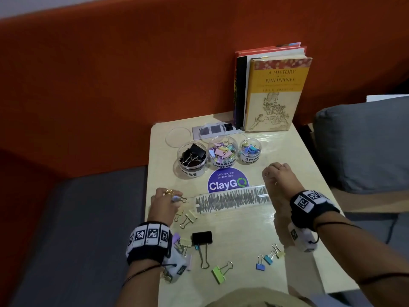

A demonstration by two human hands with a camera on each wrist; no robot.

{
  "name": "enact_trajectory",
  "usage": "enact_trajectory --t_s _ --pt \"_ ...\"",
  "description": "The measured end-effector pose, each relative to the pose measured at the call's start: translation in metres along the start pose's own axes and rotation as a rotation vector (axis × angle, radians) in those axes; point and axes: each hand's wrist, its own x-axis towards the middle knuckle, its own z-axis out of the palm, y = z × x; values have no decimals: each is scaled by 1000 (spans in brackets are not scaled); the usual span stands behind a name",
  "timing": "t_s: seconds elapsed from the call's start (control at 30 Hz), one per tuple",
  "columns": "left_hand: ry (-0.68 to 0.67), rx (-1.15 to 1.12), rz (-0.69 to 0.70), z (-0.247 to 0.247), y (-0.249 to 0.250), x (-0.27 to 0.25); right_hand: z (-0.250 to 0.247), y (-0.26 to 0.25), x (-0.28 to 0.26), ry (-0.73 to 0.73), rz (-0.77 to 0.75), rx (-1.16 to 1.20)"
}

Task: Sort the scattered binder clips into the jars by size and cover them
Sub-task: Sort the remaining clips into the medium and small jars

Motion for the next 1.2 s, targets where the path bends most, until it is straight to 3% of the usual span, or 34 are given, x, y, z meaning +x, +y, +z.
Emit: enact_trajectory --t_s 0.13,0.27,0.63,0.8,0.93,1.1,1.2 --pt "-85 -142 -41 5 -26 -34 -5 -7 3 58 -20 0" --pt "-187 -89 -46 11 -35 -78 7 -15 -2 78 24 45" --pt "-147 -184 -67 19 -10 -87 4 -34 -15 72 86 154" --pt "-56 -414 -94 20 1 -81 8 -31 -12 107 116 324" --pt "54 -545 -37 9 34 -63 3 -34 -20 153 129 393" --pt "162 -509 95 -8 96 -10 -5 -34 -24 137 171 406" --pt "228 -450 94 -13 128 26 -9 -31 -22 124 215 496"
